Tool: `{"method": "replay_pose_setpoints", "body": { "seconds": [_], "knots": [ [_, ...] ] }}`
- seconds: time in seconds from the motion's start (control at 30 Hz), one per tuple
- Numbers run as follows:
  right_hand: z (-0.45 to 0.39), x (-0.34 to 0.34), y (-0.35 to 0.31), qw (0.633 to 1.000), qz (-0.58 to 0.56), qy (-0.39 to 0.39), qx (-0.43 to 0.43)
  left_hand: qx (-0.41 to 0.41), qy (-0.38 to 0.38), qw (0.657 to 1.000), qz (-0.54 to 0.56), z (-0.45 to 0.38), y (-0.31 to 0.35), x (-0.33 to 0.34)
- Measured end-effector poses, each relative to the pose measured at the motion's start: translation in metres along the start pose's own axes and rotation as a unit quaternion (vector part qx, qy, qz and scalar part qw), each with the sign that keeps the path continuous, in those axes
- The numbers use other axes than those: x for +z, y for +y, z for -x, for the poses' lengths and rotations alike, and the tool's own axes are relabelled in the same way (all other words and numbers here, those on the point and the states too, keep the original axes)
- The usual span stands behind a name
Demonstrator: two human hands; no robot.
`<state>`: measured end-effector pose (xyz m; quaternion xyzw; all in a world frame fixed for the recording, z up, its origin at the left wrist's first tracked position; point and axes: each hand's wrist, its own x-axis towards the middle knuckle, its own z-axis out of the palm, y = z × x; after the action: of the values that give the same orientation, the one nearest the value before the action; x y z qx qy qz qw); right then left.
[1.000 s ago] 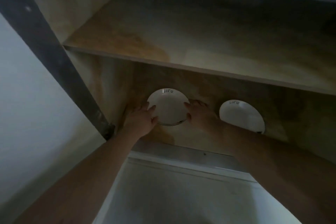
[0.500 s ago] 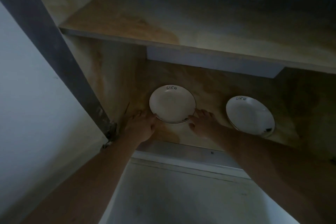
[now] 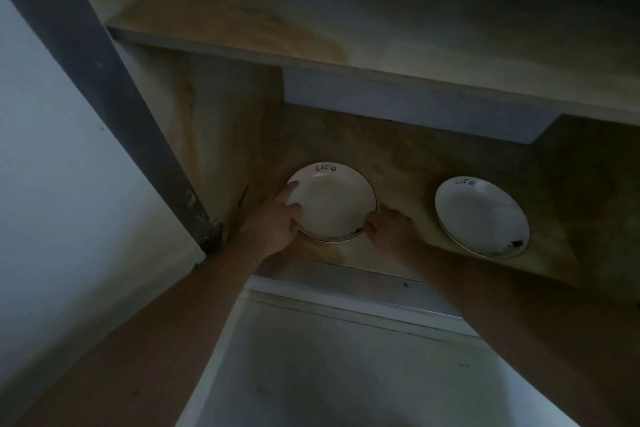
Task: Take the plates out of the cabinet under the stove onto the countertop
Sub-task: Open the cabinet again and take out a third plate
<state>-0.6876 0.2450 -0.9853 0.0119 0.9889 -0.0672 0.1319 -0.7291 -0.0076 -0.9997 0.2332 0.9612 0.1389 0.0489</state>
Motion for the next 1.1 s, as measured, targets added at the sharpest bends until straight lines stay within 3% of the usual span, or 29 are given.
{"method": "replay_pose_setpoints", "body": {
  "seconds": [0.1,0.2,0.27,0.3,0.37,0.43,0.67,0.8,0.9,1.0,1.1],
  "knots": [
    [-0.014,-0.004,-0.001,0.983,-0.178,0.004,0.051,-0.139,0.038,0.965,0.219,-0.007,-0.003,-0.001],
    [-0.025,-0.009,-0.005,0.925,-0.366,0.017,0.1,-0.293,0.016,0.867,0.402,-0.014,0.001,-0.007],
    [-0.03,-0.01,-0.008,0.852,-0.501,0.005,0.151,-0.394,0.003,0.782,0.483,-0.016,0.004,-0.009],
    [-0.032,-0.01,-0.008,0.814,-0.554,-0.001,0.175,-0.416,-0.004,0.736,0.535,-0.016,0.006,-0.009],
    [-0.032,-0.01,-0.007,0.76,-0.617,-0.021,0.203,-0.383,-0.005,0.658,0.648,-0.016,0.009,-0.005],
    [-0.03,-0.01,-0.006,0.728,-0.653,-0.036,0.206,-0.352,0.001,0.608,0.711,-0.017,0.013,-0.004],
    [-0.02,-0.021,-0.007,0.701,-0.671,-0.092,0.222,-0.365,-0.033,0.555,0.747,-0.011,0.002,-0.006],
    [-0.008,-0.03,-0.012,0.688,-0.682,-0.109,0.224,-0.368,-0.046,0.585,0.721,-0.005,0.002,-0.005],
    [-0.003,-0.034,-0.011,0.668,-0.703,-0.112,0.219,-0.378,-0.044,0.583,0.718,-0.001,0.001,-0.006],
    [-0.004,-0.033,-0.008,0.674,-0.7,-0.109,0.211,-0.358,-0.044,0.616,0.701,-0.001,0.001,-0.012],
    [-0.006,-0.029,-0.006,0.69,-0.683,-0.108,0.213,-0.351,-0.047,0.62,0.7,0.004,0.004,-0.018]
  ]
}}
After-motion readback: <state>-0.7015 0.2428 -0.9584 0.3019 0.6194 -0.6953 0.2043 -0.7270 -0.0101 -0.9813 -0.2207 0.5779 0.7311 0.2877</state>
